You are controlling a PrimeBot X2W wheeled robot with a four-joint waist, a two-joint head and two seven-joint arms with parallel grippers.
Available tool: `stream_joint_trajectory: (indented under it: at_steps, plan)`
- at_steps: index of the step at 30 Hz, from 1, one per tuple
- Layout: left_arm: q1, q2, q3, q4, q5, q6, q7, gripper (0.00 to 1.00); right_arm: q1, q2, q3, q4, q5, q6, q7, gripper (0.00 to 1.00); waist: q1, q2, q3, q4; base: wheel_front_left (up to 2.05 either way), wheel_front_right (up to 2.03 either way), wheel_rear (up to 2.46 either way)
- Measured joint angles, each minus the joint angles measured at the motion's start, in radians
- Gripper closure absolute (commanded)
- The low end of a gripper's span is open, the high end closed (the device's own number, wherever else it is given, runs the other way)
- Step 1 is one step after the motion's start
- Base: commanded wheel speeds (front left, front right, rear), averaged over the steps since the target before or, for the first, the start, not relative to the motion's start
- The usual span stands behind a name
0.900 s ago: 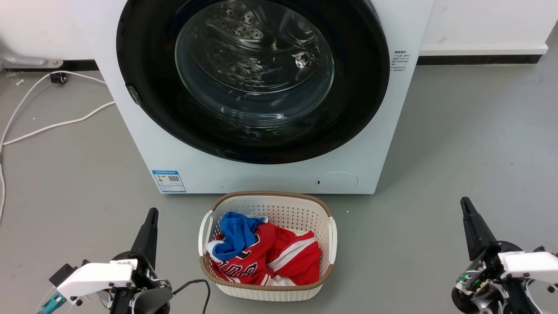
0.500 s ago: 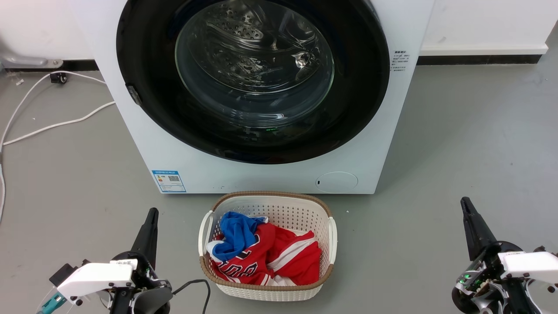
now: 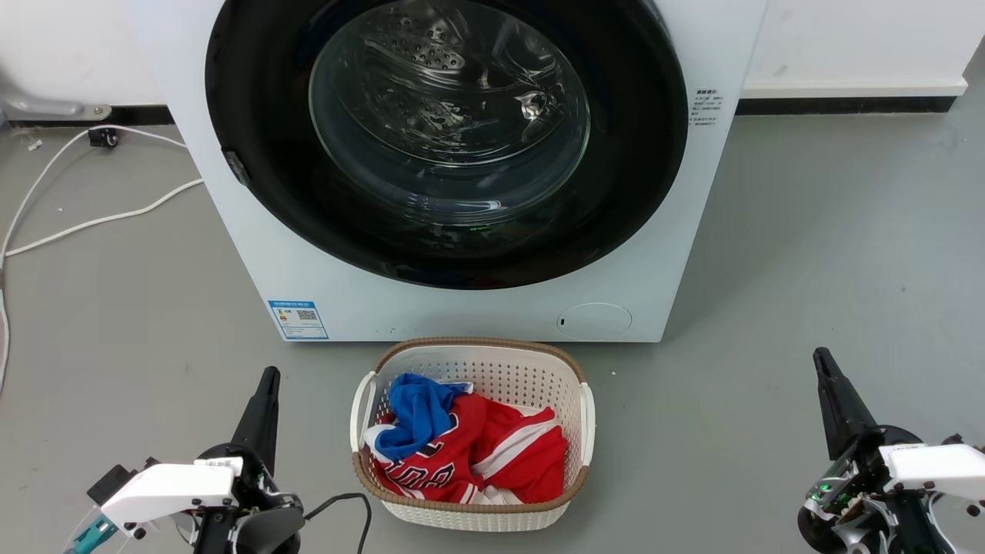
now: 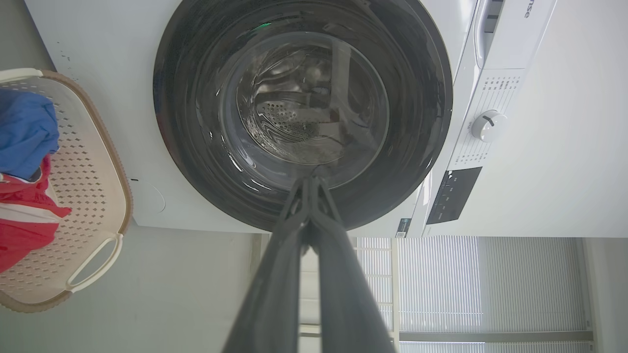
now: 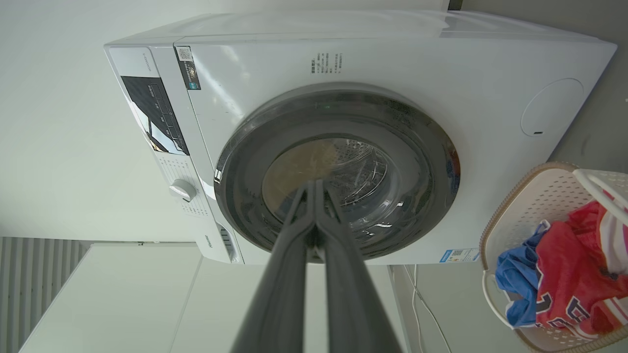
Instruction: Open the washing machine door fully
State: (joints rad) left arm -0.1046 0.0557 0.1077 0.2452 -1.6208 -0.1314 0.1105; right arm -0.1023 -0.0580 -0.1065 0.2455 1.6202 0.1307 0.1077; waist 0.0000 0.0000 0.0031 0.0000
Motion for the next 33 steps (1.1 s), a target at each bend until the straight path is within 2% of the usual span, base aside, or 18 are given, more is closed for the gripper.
stream_joint_trajectory:
  at_steps: [9, 10, 17, 21, 28, 29, 33]
  plan:
    - [0.000, -0.001, 0.001, 0.000, 0.000, 0.000, 0.001, 1.00, 0.000, 0.000, -0.001, 0.000, -0.001, 0.000, 0.002, 1.00, 0.0000, 0.0000, 0.000, 0.000, 0.00, 0.00, 0.00]
    - [0.001, -0.001, 0.000, 0.002, 0.000, 0.000, 0.001, 0.00, 0.001, 0.001, -0.001, 0.001, -0.001, 0.000, 0.002, 0.00, 0.0000, 0.0000, 0.000, 0.000, 0.00, 0.00, 0.00]
    - [0.045, -0.007, -0.006, 0.038, 0.005, 0.001, -0.011, 0.00, 0.047, 0.004, 0.000, 0.042, -0.007, -0.002, -0.011, 0.00, 0.0000, 0.0000, 0.000, 0.000, 0.00, 0.00, 0.00]
    - [0.045, -0.007, -0.003, 0.027, 0.057, 0.004, -0.032, 0.00, 0.047, 0.005, -0.006, 0.032, -0.063, -0.002, -0.030, 0.00, 0.0000, 0.0000, 0.001, 0.000, 0.00, 0.00, 0.00]
    - [0.045, -0.007, -0.006, -0.016, 0.193, 0.023, -0.063, 0.00, 0.060, 0.005, -0.007, -0.026, -0.238, -0.002, -0.063, 0.00, 0.0000, 0.0000, 0.002, 0.001, 0.00, 0.00, 0.00]
    - [0.045, -0.007, -0.012, -0.036, 0.263, 0.036, -0.078, 0.00, 0.068, 0.005, -0.003, -0.050, -0.318, -0.002, -0.074, 0.00, 0.0000, 0.0000, 0.002, 0.001, 0.00, 0.00, 0.00]
    - [0.046, -0.007, -0.031, -0.060, 0.366, 0.050, -0.094, 0.00, 0.072, 0.005, 0.005, -0.088, -0.436, -0.002, -0.092, 0.00, 0.0000, 0.0000, 0.003, 0.001, 0.00, 0.00, 0.00]
